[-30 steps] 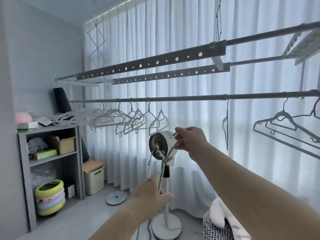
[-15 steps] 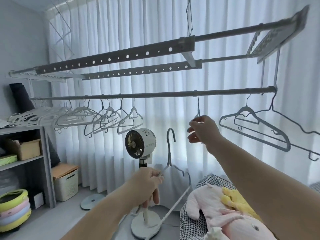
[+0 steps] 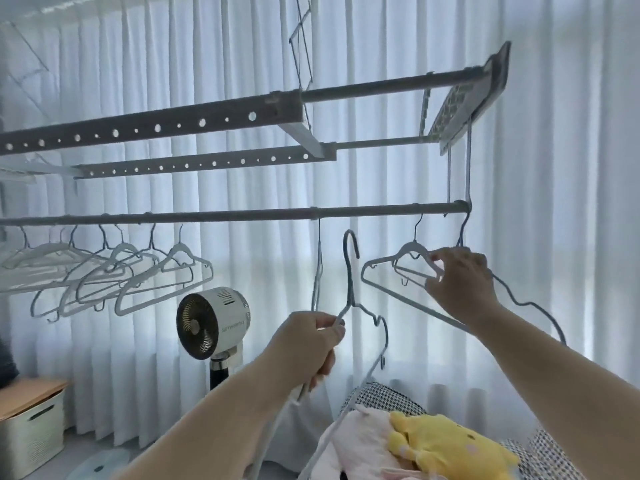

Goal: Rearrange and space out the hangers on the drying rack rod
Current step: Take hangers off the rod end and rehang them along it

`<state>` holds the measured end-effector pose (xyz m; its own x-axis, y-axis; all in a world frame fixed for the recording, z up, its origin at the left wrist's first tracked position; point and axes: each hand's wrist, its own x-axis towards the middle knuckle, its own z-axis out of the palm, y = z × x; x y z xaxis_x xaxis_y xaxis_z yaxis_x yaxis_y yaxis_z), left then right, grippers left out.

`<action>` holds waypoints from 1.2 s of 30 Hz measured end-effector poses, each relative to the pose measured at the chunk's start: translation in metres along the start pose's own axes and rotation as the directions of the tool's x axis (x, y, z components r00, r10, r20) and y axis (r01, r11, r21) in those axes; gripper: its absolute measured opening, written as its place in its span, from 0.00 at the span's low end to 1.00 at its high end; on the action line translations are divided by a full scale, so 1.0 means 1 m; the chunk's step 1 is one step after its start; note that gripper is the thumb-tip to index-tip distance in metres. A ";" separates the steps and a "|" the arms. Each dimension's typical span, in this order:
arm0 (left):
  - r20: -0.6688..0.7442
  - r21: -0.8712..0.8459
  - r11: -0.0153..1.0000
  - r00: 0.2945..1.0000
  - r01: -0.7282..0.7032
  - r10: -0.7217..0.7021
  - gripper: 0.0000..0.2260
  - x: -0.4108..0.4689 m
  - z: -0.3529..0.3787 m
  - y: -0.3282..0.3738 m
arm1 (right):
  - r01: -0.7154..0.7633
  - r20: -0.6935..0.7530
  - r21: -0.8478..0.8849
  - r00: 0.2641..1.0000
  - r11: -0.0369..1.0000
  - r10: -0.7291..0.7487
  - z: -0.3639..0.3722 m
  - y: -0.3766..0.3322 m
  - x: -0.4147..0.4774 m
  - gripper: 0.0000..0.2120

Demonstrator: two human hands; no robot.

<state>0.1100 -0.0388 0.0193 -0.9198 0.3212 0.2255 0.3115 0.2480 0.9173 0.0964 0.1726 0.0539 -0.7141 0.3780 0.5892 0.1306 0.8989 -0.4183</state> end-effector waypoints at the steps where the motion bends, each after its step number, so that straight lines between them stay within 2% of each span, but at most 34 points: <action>1: -0.017 0.003 1.000 1.000 -0.018 0.018 0.09 0.011 0.005 0.005 | 0.003 0.013 -0.005 1.000 1.000 -0.003 -0.003 0.008 0.007 0.21; 6: -0.125 0.066 0.994 0.988 -0.087 0.095 0.09 0.059 0.028 0.025 | -0.028 0.115 0.010 0.993 1.000 0.027 -0.005 0.040 0.029 0.23; 9: -0.169 0.083 0.991 0.979 -0.103 0.116 0.10 0.081 0.040 0.033 | -0.015 0.195 -0.070 0.980 0.997 0.028 0.004 0.053 0.042 0.23; 11: -0.192 0.078 0.991 0.974 -0.107 0.121 0.07 0.092 0.047 0.033 | -0.003 0.253 -0.149 0.967 0.989 0.041 0.009 0.061 0.051 0.23; 16: -0.269 0.137 0.987 0.955 -0.087 0.121 0.04 0.113 0.059 0.023 | 0.013 0.233 -0.240 0.971 0.971 0.045 0.015 0.072 0.066 0.22; 19: -0.287 0.128 0.989 0.952 -0.077 0.111 0.06 0.126 0.063 0.027 | -0.017 0.311 -0.199 0.947 0.980 0.080 0.023 0.079 0.074 0.20; 23: -0.316 0.175 0.981 0.939 -0.083 0.136 0.05 0.148 0.065 0.034 | -0.076 0.411 0.020 0.910 0.997 0.061 0.036 0.086 0.076 0.11; 26: -0.342 0.195 0.977 0.927 -0.091 0.155 0.06 0.166 0.067 0.037 | -0.048 0.393 0.049 0.919 0.998 0.025 0.043 0.085 0.075 0.10; 32: -0.340 0.207 0.976 0.931 -0.065 0.134 0.04 0.193 0.077 0.034 | 0.050 0.296 0.028 0.954 0.998 -0.056 0.053 0.090 0.077 0.17; 36: -0.336 0.198 0.979 0.936 -0.038 0.105 0.03 0.205 0.079 0.030 | 0.044 0.295 0.054 0.954 0.998 -0.058 0.052 0.092 0.079 0.19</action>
<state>-0.0506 0.1070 0.0674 -0.9085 0.0195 0.4174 0.3877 0.4117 0.8247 0.0161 0.2737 0.0256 -0.8915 0.2430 0.3822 0.0618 0.9013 -0.4288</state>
